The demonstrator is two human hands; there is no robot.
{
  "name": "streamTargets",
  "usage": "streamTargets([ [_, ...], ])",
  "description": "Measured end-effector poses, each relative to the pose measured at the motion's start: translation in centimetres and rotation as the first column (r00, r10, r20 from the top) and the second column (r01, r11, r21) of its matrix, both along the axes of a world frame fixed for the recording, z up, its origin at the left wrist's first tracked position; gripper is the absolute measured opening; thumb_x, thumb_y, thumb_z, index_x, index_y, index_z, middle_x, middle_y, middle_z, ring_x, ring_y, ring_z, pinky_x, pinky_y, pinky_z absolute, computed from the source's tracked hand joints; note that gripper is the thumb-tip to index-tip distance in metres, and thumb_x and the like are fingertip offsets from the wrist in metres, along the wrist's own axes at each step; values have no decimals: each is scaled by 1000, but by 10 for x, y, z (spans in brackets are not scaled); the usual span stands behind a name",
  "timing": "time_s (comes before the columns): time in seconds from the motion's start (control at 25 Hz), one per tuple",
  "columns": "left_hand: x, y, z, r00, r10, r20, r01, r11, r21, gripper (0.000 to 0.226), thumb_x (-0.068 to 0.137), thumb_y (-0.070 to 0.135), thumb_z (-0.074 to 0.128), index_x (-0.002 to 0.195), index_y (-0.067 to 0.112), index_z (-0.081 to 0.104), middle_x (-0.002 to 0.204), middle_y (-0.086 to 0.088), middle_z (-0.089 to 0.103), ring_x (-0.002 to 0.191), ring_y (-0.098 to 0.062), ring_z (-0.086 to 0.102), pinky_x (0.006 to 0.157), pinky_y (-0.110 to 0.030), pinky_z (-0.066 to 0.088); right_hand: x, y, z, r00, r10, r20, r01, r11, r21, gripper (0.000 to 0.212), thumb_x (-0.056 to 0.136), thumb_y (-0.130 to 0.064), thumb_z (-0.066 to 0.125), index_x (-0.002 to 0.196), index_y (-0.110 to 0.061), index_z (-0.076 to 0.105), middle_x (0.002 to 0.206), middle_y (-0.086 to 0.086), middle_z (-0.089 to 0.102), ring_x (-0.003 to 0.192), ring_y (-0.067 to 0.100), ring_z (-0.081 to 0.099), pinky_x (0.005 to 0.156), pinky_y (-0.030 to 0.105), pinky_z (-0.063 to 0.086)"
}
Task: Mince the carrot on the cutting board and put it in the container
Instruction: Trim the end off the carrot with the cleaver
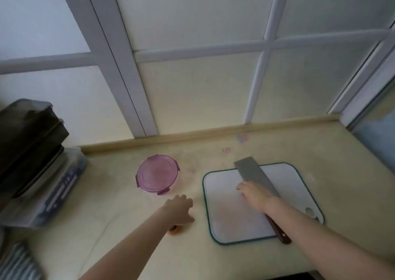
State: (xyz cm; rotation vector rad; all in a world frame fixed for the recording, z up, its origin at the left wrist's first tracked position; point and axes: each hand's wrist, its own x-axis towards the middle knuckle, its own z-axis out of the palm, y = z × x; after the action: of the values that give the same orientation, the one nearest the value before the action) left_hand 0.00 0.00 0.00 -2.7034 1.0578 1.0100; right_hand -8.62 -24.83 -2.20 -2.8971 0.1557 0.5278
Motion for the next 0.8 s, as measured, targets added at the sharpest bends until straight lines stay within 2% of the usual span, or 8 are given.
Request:
streamTargets([
  [0.12, -11, 16, -13, 1000, -9, -25, 14, 985, 175, 80, 77, 34, 72, 139, 14, 25, 135, -9, 33, 121, -28, 41, 96, -39, 41, -24, 4, -16, 992, 42, -116, -42, 999, 3, 40, 96, -3, 34, 134, -9, 45, 144, 7, 39, 129, 24, 41, 102, 33, 35],
  [0.2, -15, 25, -20, 999, -23, 22, 19, 980, 197, 72, 78, 21, 71, 135, 11, 28, 132, -10, 33, 117, -29, 44, 88, -38, 44, -36, 6, -26, 993, 66, -101, -67, 998, -5, 46, 97, -2, 32, 142, -8, 36, 154, 5, 26, 138, 23, 31, 110, 36, 30],
  [0.28, -15, 31, -25, 999, 1, 49, -8, 990, 138, 51, 81, 8, 59, 125, 9, 34, 126, -11, 36, 109, -28, 47, 81, -36, 45, -43, 5, -29, 995, 59, -77, -59, 998, 2, 51, 99, -1, 30, 149, -10, 24, 159, 2, 13, 145, 19, 18, 115, 34, 22],
  [0.44, -4, 34, -19, 990, 141, -17, -142, 988, -67, 23, 79, 9, 53, 98, 16, 41, 105, -5, 43, 92, -23, 51, 76, -33, 45, -55, 0, -33, 997, 53, -52, -51, 998, 42, 54, 102, -7, 29, 153, -13, 11, 161, 0, 2, 147, 14, 5, 118, 29, 11],
  [0.56, 6, 15, -2, 972, 234, -34, -235, 937, -259, 32, 78, 11, 60, 107, 14, 49, 105, -2, 43, 90, -19, 50, 75, -25, 43, -59, -4, -34, 997, 65, -48, -62, 996, 58, 53, 104, -14, 27, 153, -13, 7, 161, 1, -1, 148, 15, 2, 117, 27, 4],
  [0.68, 11, -22, 14, 969, 246, 14, -224, 905, -363, 43, 76, 13, 65, 116, 14, 49, 113, -3, 40, 96, -21, 49, 82, -28, 44, -60, -5, -38, 997, 70, -18, -69, 996, 55, 54, 104, -15, 28, 153, -12, 6, 161, 1, -2, 148, 15, 1, 118, 27, 1],
  [0.8, 4, -61, 19, 969, 245, 4, -219, 873, -435, 46, 77, 11, 63, 121, 12, 49, 116, -7, 43, 96, -24, 50, 77, -24, 39, -63, -6, -44, 998, 69, -2, -69, 996, 53, 53, 105, -18, 27, 153, -12, 5, 161, 1, -2, 148, 15, 0, 117, 26, -2],
])
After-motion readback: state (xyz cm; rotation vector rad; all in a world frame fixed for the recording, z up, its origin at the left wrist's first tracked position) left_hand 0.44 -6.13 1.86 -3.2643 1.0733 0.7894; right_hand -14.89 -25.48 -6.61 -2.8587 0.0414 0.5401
